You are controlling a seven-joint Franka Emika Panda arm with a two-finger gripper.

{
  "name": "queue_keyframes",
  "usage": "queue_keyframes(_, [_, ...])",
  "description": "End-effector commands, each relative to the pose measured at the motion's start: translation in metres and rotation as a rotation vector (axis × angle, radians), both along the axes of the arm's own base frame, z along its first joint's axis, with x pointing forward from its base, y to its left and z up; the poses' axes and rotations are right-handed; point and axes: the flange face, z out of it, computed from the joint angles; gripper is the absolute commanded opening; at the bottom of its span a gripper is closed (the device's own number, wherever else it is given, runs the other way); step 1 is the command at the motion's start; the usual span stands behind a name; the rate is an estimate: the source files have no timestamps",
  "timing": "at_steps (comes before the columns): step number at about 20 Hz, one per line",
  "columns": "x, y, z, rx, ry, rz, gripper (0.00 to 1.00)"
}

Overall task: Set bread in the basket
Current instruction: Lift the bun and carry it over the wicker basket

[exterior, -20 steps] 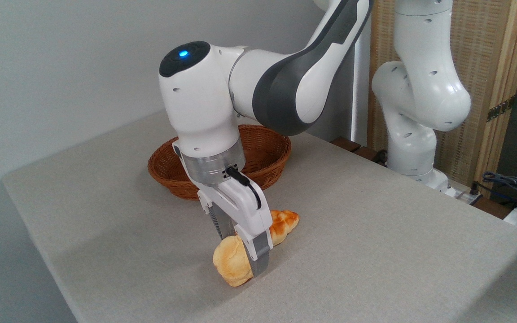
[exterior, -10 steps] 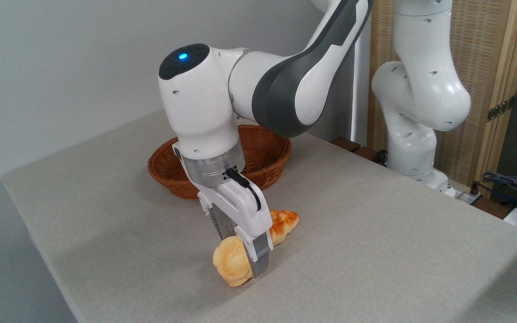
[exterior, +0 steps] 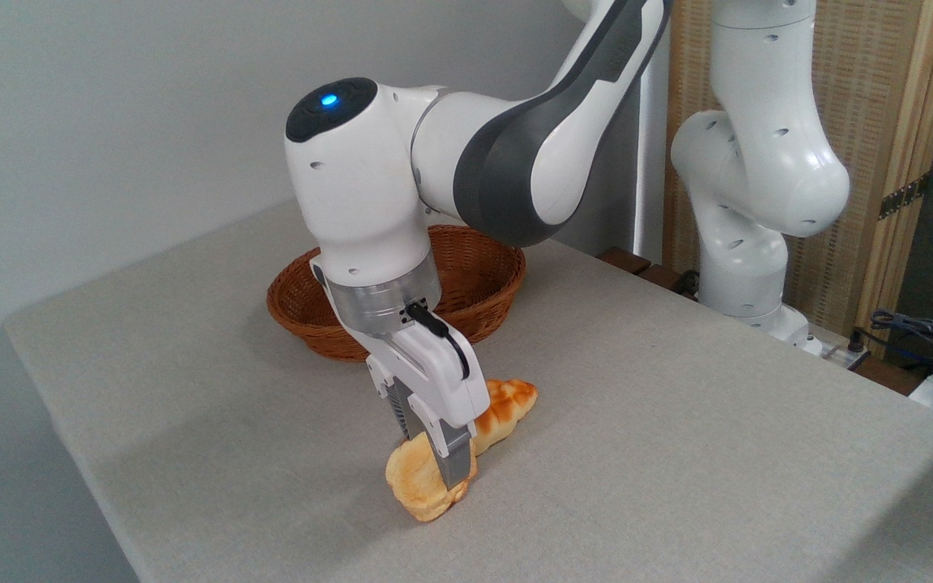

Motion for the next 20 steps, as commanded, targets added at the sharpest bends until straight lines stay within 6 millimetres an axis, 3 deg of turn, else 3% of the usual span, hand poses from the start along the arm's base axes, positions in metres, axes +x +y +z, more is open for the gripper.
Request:
queue_keyframes(1, [0.0, -0.002, 0.029, -0.028, -0.072, -0.009, 0.52])
queue_keyframes(4, [-0.009, -0.02, 0.061, -0.065, -0.123, -0.026, 0.52])
queue_keyframes(9, [-0.027, -0.092, 0.092, -0.127, -0.141, -0.084, 0.55])
queue_keyframes(15, [-0.051, -0.199, 0.093, -0.183, -0.106, -0.112, 0.57])
queue_keyframes(16, [-0.059, -0.221, 0.087, -0.186, -0.078, -0.128, 0.63])
queue_keyframes(18, [-0.067, -0.243, 0.078, -0.181, -0.049, -0.137, 0.64])
queue_keyframes(20, [-0.074, -0.263, 0.071, -0.196, -0.016, -0.129, 0.71])
